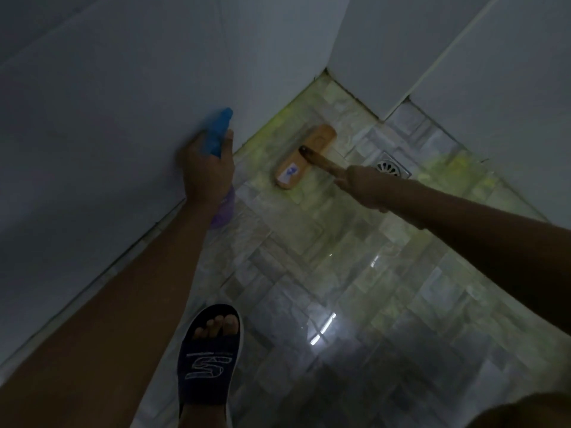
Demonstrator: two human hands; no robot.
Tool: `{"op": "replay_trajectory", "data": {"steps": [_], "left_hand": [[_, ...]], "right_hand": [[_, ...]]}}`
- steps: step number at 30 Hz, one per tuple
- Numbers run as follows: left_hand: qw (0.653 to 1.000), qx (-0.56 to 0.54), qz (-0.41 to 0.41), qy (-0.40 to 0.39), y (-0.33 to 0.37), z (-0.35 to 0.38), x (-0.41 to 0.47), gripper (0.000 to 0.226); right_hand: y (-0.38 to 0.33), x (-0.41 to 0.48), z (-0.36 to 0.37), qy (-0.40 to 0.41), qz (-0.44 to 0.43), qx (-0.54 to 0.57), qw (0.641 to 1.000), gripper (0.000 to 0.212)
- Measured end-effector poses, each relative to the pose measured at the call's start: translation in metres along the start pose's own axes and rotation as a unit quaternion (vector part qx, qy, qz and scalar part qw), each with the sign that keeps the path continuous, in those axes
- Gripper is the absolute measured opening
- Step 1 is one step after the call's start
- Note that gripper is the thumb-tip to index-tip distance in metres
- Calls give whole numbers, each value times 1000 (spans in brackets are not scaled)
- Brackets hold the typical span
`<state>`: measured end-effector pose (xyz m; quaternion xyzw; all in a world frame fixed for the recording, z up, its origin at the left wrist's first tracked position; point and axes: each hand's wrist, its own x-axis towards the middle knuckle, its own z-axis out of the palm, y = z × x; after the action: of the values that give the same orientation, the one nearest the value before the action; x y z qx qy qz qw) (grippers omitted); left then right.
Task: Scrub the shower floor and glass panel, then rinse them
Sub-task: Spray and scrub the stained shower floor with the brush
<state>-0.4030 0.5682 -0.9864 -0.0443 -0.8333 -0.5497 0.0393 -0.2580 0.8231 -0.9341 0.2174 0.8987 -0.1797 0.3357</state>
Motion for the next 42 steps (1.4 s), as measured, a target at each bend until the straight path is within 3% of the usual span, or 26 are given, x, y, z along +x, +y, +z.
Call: {"op": "replay_trajectory", "data": {"steps": [2,8,14,18,21,24,28,33,35,37,40,42], "left_hand": [[1000,3,8,2,1,0,1,59],[999,18,38,16,2,2,2,57],[1000,16,21,12,4,-1,-1,46],[1000,9,19,4,12,-3,-4,42],[999,22,33,-3,14,-5,-8,44],[993,103,50,-40,14,-14,-19,40],[990,130,31,-54,-6,-44,-26,40],[991,118,49,-50,-10,-60,-27,51],[988,137,62,-41,-10,-58,-25,48],[988,136,60,-44,-11,-58,-24,49],[989,134,60,-34,-13,-59,-24,51],[987,137,76,-37,-14,-58,-23,51]], "right_hand": [[0,5,-11,18,28,8,999,45],[-57,43,-22,82,-25,73,994,42],[19,-7,18,9,-18,-13,1000,39],[19,4,1,34,57,90,994,36],[-41,13,-2,100,-8,115,988,38],[-86,16,27,62,-64,94,992,37],[-63,-28,73,42,-69,66,994,35],[7,-54,82,21,0,-1,1000,40],[-11,-42,63,42,-26,25,998,43],[-46,-17,45,72,-65,48,994,59],[-83,25,21,93,-48,119,987,43],[-75,31,20,60,-47,89,993,34]]}}
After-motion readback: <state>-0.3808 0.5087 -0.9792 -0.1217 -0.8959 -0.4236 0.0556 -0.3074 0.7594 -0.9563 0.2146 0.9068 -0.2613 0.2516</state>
